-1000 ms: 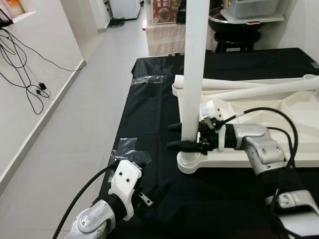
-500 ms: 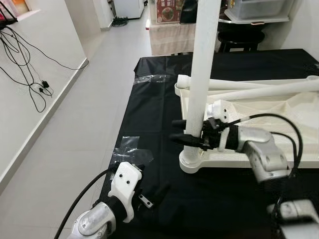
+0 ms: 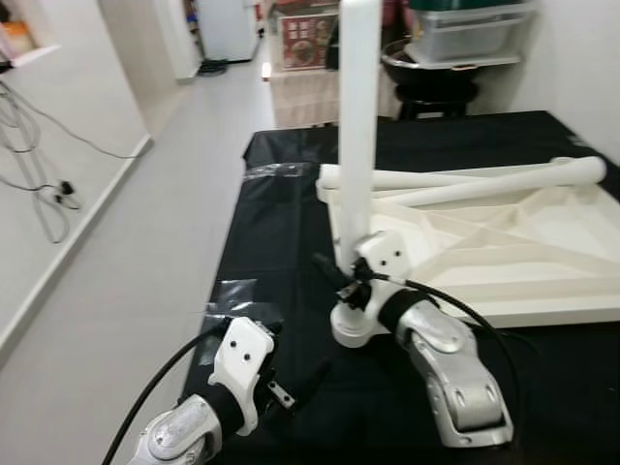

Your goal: Building children table

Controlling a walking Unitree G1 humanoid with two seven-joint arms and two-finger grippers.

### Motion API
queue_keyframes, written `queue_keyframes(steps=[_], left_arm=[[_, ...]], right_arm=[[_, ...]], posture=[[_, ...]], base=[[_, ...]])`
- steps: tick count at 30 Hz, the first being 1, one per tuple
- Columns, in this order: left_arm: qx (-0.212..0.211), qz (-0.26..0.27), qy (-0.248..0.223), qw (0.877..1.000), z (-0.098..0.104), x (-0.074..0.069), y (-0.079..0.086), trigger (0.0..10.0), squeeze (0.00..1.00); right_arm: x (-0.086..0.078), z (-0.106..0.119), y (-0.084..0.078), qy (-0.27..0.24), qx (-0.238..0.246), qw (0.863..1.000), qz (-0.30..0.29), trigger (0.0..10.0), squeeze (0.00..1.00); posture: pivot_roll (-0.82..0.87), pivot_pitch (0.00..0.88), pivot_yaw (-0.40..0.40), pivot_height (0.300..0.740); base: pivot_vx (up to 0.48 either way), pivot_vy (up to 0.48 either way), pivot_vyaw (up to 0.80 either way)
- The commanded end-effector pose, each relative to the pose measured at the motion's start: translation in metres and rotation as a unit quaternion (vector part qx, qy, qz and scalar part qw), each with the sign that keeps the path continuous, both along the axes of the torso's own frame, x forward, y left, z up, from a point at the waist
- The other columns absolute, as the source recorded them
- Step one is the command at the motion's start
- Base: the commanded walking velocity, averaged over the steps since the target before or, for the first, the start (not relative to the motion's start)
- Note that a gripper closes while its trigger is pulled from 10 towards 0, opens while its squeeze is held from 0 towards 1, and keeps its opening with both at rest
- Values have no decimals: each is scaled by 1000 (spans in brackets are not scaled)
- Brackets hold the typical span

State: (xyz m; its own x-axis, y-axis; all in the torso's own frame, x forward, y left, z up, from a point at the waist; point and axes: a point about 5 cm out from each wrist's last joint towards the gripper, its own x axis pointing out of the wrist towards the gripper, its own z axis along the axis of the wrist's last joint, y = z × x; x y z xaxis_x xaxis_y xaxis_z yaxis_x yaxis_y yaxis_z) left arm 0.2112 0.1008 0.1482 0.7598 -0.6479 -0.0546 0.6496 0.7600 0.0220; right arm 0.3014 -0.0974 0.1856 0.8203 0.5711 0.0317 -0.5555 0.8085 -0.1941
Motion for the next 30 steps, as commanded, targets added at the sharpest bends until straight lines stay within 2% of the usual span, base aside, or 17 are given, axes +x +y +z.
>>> queue_keyframes(steps=[1, 2, 3, 6, 8, 10, 11, 13, 14, 16, 17, 19, 20, 22, 27, 28, 30], left_arm=[[4, 8, 8, 1000, -4, 1, 3, 10000, 0], [4, 8, 8, 1000, -4, 1, 3, 10000, 0], [4, 7, 9, 1000, -4, 1, 3, 10000, 0], [4, 5, 9, 1000, -4, 0, 3, 10000, 0], [3, 4, 10, 1000, -4, 1, 2, 10000, 0], [3, 4, 10, 1000, -4, 1, 2, 10000, 0], [3, 3, 10, 1000, -4, 1, 2, 10000, 0], [3, 3, 10, 1000, -4, 1, 2, 10000, 0], [3, 3, 11, 1000, -4, 1, 2, 10000, 0], [3, 3, 11, 1000, -4, 1, 2, 10000, 0], [3, 3, 11, 1000, -4, 1, 2, 10000, 0], [3, 3, 11, 1000, -4, 1, 2, 10000, 0], [2, 3, 11, 1000, -3, 0, 1, 10000, 0], [2, 3, 11, 1000, -3, 0, 1, 10000, 0], [2, 1, 13, 1000, -3, -2, 0, 10000, 0], [2, 1, 14, 1000, -3, -2, 0, 10000, 0], [2, 0, 14, 1000, -3, -3, 0, 10000, 0]], right_arm=[[3, -14, -3, 32, -13, 999, 7, 10000, 0], [3, -14, -3, 32, -13, 999, 7, 10000, 0], [3, -8, 0, 24, -2, 999, 44, 10000, 1000], [1, -4, 3, 21, 1, 998, 61, 10000, 1000], [1, 9, 1, 7, -2, 990, 139, 10000, 1000], [1, 9, 1, 7, -2, 990, 139, 10000, 1000], [2, 14, -1, 4, -10, 983, 185, 10000, 788], [2, 14, -1, 4, -10, 983, 185, 10000, 788], [2, 20, -4, 0, -23, 971, 236, 10000, 0], [2, 20, -4, 0, -23, 971, 236, 10000, 0], [3, 23, -8, 10, -38, 958, 284, 10000, 0], [3, 23, -8, 10, -38, 958, 284, 10000, 0], [11, 24, -16, 28, -53, 946, 318, 10000, 0], [11, 24, -16, 28, -53, 946, 318, 10000, 0], [37, 33, -30, 57, -51, 933, 350, 10000, 0], [39, 35, -30, 60, -45, 931, 357, 2902, 0], [41, 36, -30, 63, -40, 927, 368, 2902, 0]], posture=[[53, 132, 64, 740], [53, 132, 64, 740], [48, 131, 72, 740], [48, 131, 72, 740], [55, 131, 71, 740], [55, 131, 71, 740], [61, 132, 67, 740], [61, 132, 67, 740], [64, 132, 66, 740], [64, 132, 66, 740], [65, 134, 70, 740], [65, 134, 70, 740], [74, 136, 72, 740], [74, 136, 72, 740], [82, 138, 73, 740], [84, 138, 74, 740], [84, 138, 74, 740]], base=[[0, 0, 0], [0, 0, 0], [0, 0, 0], [0, 0, 0], [0, 0, 0], [0, 0, 0], [0, 0, 0], [0, 0, 0], [0, 0, 0], [0, 0, 0], [0, 0, 0], [0, 0, 0], [0, 0, 0], [0, 0, 0], [0, 0, 0], [0, 0, 0], [0, 0, 0]])
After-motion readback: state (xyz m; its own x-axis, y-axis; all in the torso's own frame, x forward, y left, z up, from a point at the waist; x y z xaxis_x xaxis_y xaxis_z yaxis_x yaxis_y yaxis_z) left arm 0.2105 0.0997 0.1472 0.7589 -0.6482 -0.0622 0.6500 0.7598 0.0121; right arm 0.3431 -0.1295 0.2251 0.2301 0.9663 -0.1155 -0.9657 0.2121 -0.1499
